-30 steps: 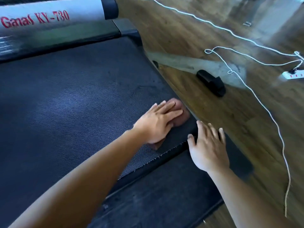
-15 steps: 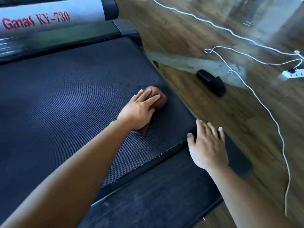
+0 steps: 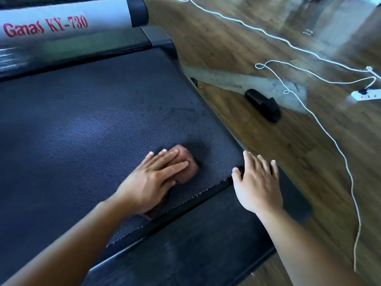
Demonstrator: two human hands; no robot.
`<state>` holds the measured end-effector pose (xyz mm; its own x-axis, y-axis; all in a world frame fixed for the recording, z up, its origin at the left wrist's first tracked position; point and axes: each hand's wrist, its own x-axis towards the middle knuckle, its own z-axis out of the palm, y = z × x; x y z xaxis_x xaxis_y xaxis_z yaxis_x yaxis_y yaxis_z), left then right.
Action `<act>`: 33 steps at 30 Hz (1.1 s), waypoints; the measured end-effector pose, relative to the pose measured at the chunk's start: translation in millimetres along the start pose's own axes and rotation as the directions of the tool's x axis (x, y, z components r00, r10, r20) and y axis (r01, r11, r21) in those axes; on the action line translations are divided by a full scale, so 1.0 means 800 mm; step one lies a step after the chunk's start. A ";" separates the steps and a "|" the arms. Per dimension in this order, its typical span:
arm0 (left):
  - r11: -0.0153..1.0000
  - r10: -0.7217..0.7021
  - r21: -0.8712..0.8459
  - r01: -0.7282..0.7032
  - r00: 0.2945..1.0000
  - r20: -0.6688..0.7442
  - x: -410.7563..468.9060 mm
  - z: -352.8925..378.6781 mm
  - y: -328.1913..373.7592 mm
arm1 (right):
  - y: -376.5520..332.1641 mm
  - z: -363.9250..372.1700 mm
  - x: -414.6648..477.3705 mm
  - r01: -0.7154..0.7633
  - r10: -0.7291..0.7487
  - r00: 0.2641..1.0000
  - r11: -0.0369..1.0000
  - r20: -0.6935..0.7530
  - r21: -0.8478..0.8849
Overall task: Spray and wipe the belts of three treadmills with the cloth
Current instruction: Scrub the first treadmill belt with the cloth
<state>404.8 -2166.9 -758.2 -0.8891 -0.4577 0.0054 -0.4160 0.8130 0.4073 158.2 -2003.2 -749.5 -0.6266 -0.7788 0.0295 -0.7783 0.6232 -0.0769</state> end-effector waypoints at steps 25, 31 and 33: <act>0.950 -0.311 -0.042 0.309 0.936 -0.164 -0.034 0.007 0.019 | -0.002 -0.002 0.000 -0.006 0.006 1.000 1.000 -0.006 0.001; 0.878 -0.477 -0.088 0.471 0.846 -0.239 0.031 -0.020 -0.020 | -0.003 -0.004 -0.001 -0.010 0.010 1.000 1.000 -0.001 0.009; 0.876 -0.481 -0.081 0.476 0.843 -0.241 0.071 -0.020 -0.012 | -0.003 -0.006 -0.002 -0.014 0.014 1.000 1.000 0.023 0.005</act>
<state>361.3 -2206.4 -747.3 -0.5033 -0.8636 0.0291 -0.7724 0.4647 0.4330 161.0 -2003.5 -744.6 -0.6360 -0.7717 0.0055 -0.7694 0.6334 -0.0825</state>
